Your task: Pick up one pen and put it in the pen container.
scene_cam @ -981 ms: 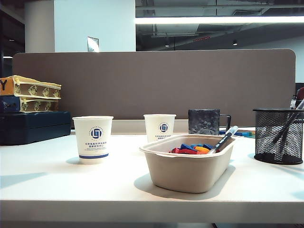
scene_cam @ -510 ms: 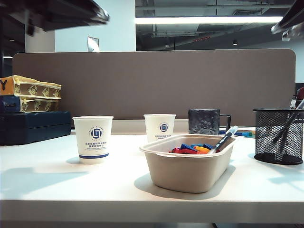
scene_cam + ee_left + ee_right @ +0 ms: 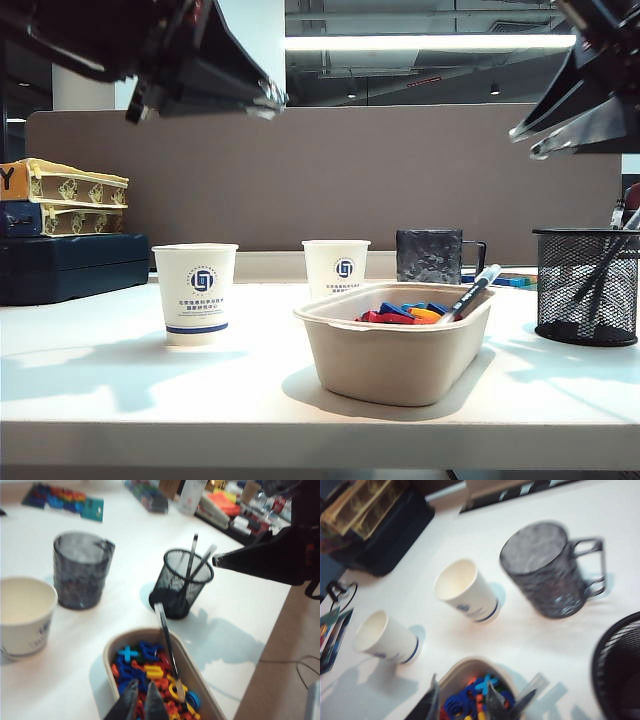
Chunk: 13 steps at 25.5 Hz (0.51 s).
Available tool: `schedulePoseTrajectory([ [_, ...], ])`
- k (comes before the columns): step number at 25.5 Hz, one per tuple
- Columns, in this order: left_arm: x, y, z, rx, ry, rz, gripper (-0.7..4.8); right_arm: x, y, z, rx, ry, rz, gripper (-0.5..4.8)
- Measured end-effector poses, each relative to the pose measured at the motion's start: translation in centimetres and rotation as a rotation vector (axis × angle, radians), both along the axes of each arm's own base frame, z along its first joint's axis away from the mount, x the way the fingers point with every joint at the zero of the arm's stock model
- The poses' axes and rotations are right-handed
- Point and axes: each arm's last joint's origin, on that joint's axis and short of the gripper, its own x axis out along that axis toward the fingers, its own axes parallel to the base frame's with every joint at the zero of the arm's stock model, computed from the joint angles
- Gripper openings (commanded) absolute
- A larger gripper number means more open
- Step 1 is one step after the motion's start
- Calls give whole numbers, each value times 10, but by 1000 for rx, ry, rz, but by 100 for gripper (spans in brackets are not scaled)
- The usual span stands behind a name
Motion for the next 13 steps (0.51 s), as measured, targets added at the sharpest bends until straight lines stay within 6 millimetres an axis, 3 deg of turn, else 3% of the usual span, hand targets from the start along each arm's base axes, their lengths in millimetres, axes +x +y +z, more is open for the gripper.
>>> schedulePoseTrajectory([
  [8, 3, -2, -7, 17, 31, -2, 29, 8, 1, -13, -7, 61, -3, 117],
  [13, 1, -5, -7, 16, 30, -19, 29, 10, 1, -10, -2, 24, -3, 117],
])
